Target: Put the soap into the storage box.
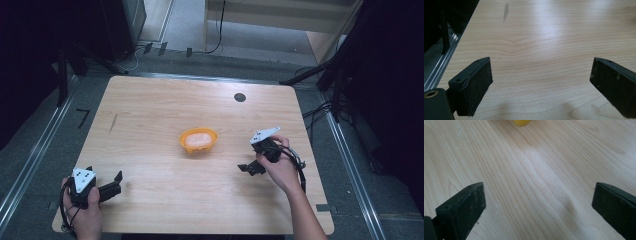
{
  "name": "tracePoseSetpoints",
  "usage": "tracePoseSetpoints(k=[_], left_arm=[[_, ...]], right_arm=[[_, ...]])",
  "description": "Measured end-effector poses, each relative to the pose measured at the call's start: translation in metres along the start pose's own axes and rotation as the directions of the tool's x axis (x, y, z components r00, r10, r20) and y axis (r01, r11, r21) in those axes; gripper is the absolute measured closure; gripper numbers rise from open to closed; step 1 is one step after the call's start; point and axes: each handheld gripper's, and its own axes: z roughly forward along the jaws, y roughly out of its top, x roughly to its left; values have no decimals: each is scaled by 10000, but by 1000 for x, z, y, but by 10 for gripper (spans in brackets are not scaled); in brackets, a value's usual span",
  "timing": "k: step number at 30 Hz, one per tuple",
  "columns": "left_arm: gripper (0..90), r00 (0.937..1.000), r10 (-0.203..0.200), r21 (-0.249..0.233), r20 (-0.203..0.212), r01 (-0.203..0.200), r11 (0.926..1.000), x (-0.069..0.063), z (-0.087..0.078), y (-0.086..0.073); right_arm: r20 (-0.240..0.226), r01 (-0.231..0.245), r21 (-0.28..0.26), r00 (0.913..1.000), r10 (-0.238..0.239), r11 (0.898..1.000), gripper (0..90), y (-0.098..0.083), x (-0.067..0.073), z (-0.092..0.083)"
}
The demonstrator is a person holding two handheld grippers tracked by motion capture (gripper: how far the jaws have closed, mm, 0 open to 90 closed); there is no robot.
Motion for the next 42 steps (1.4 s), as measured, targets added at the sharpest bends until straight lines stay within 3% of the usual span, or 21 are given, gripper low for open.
tracePoseSetpoints(k=[9,21,42], left_arm=[[47,10000,21,-16,-6,-21,10000,0,0,0],[47,10000,35,-31,-10,-35,10000,0,0,0],[47,9999,90,-54,-70,-91,9999,-1,0,0]], right_arm=[[292,-532,-305,9981,541,9981,0,-28,4,-8],[622,-804,-391,9946,827,9960,0,-56,7,-15],[860,-1653,-1216,9806,1763,9787,0,-106,6,-32]])
